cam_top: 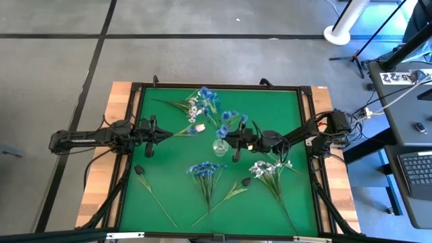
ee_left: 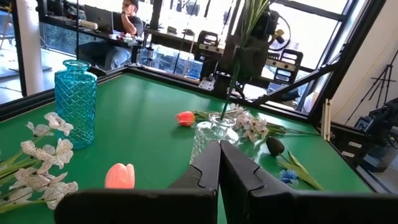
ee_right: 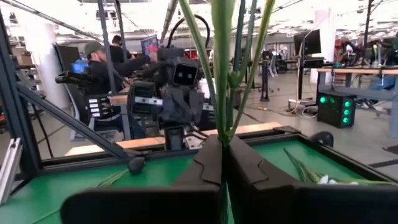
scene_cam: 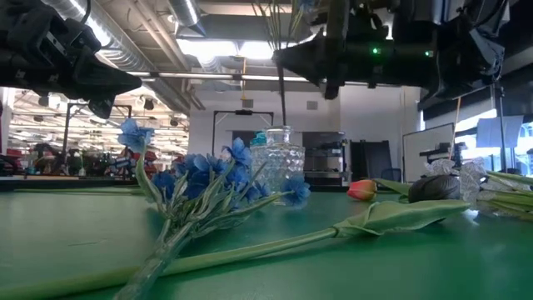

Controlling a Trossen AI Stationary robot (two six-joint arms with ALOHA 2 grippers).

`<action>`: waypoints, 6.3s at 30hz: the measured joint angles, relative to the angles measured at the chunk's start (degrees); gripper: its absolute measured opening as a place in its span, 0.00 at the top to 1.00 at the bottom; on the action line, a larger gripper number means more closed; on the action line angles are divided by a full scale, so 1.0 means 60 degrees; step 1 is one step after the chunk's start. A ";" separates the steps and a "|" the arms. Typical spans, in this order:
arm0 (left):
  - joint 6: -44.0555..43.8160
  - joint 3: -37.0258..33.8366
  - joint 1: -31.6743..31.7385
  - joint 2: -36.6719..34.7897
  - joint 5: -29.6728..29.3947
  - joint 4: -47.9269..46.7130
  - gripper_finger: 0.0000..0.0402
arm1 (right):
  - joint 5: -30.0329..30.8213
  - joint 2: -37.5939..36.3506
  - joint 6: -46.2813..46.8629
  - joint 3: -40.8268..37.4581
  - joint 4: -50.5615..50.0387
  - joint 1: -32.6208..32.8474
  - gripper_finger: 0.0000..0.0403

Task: Sort flowers into vase by color
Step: Put the top blue flowers into the transparent vase, then put the top white flowers into the blue transparent vase

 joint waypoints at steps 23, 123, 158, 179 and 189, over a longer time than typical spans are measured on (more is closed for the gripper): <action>0.0000 0.0000 -0.0001 0.0004 0.0003 0.0000 1.00 | 0.0003 -0.0121 0.0060 -0.0046 -0.1273 -0.0001 0.56; 0.8000 0.9413 0.6111 1.5290 -0.0791 -0.6381 0.51 | -0.0510 -0.7430 -0.0301 -0.0046 -1.0839 0.0003 0.33; 0.5987 1.0467 0.5237 1.4865 -0.4200 -0.7345 0.99 | -0.0517 -0.7151 -0.0079 -0.0043 -1.0937 0.0006 0.33; 0.3194 1.0426 0.5746 1.0074 0.5118 -0.0798 1.00 | -0.0517 -0.7155 0.0020 -0.0043 -1.0743 0.0006 0.33; 0.2876 1.0404 0.5878 1.2155 0.5765 0.1259 1.00 | -0.1016 -0.7117 0.0726 -0.0043 -1.1031 0.0010 0.33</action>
